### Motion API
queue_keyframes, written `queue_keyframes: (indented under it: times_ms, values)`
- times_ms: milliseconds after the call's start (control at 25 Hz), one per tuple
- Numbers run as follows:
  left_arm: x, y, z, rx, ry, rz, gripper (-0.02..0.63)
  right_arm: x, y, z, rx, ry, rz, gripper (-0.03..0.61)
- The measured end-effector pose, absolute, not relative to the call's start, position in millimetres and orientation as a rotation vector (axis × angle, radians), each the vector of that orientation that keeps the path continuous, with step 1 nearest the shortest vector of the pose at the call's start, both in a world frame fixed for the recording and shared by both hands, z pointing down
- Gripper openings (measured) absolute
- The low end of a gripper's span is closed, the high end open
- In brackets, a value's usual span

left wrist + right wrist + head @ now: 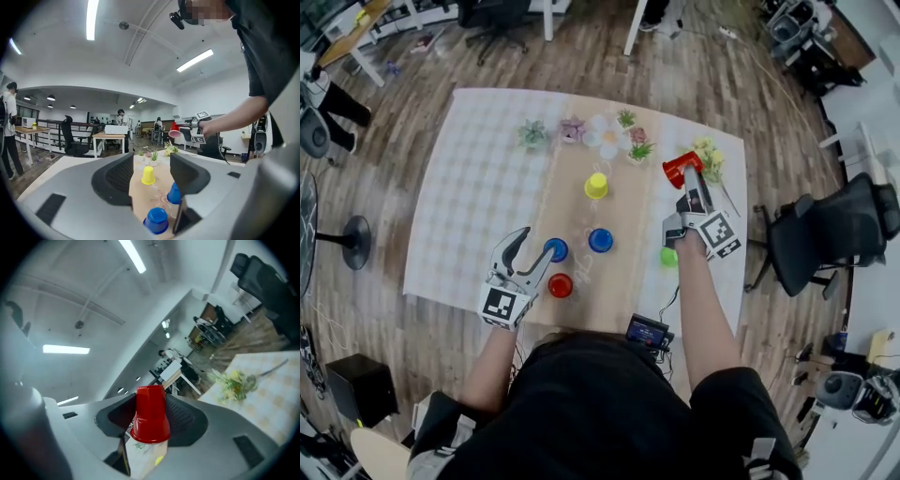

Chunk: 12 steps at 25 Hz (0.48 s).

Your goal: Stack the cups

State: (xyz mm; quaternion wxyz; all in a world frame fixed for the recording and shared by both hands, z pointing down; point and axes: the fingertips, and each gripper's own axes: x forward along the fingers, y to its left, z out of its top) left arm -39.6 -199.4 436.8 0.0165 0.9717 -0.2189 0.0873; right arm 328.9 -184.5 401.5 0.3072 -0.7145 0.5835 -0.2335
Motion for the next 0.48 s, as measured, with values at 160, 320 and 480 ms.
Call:
queue_keyframes:
  times_ms: [160,320,480]
  values:
    - [-60.1,-176.3,440.1,3.038,-0.655,0.245,0.244,276.7,-153.5,356.1,-1.986,1.833,-0.317,0.207]
    - [-81.0,-152.5,451.3,3.010,-0.650,0.273,0.244,212.3,-114.9,343.5,-1.971,2.037,-0.100,0.207]
    - [-101.6,-134.0,472.9,2.973,-0.664,0.285,0.242,158.1,-85.7,379.8,-1.988,2.172,-0.079,0.207]
